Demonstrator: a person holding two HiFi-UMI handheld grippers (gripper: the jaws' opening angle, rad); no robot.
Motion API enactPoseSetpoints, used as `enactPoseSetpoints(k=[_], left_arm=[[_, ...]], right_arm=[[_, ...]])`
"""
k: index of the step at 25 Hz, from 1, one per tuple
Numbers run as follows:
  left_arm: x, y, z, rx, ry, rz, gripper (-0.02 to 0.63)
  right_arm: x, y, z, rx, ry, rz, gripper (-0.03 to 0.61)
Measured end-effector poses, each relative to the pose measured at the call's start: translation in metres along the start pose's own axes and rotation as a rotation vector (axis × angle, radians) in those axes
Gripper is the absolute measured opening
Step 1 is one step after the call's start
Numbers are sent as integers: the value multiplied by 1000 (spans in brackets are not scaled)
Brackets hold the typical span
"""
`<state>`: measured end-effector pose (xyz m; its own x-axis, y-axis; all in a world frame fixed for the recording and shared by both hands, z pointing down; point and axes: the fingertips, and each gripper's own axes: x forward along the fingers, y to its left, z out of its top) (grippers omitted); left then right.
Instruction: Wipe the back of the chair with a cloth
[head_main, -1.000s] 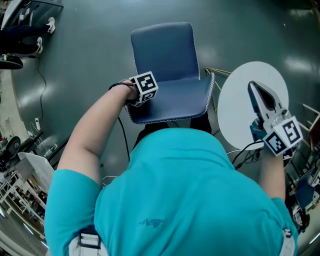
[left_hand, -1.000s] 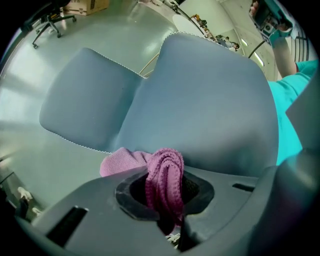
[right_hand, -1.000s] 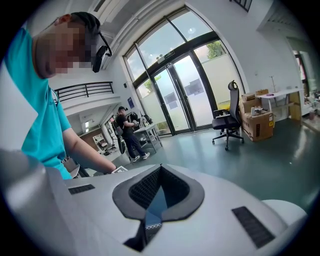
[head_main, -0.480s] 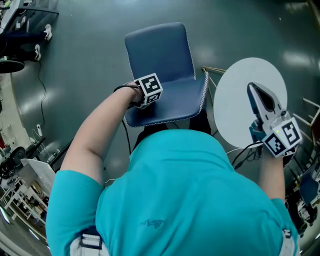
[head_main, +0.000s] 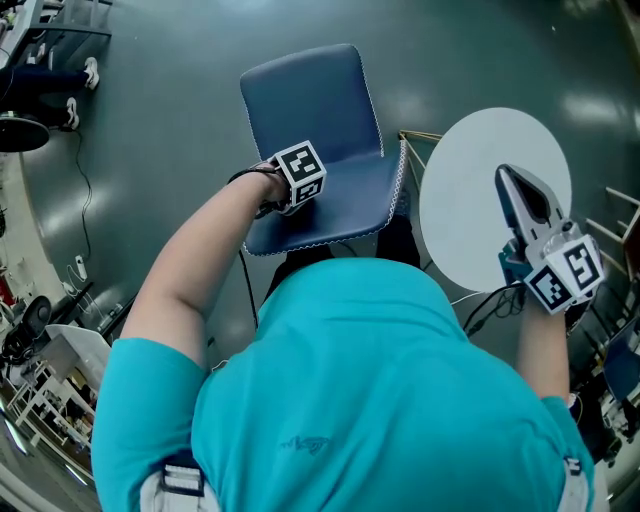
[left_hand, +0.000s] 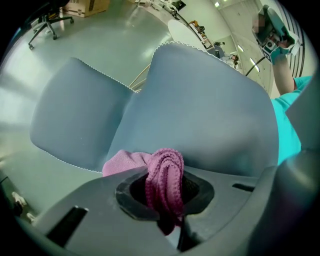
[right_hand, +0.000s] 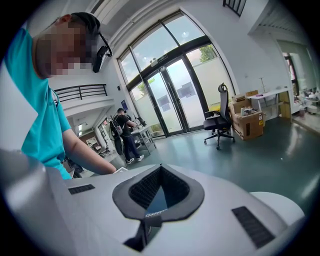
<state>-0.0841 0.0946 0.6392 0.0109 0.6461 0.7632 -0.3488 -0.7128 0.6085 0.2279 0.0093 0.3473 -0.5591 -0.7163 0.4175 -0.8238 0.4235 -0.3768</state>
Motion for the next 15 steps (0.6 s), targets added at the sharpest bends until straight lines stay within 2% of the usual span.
enactPoseSetpoints(k=[7, 12, 15], left_arm=[[-5, -12, 30, -38, -76, -46, 58], [-4, -16, 39, -31, -59, -45, 58], [-5, -19, 43, -48, -81, -54, 58]], right_arm=[[-12, -6, -4, 11, -7, -19, -9], [-22, -14, -6, 20, -13, -30, -9], [-28, -14, -6, 18, -18, -36, -9]])
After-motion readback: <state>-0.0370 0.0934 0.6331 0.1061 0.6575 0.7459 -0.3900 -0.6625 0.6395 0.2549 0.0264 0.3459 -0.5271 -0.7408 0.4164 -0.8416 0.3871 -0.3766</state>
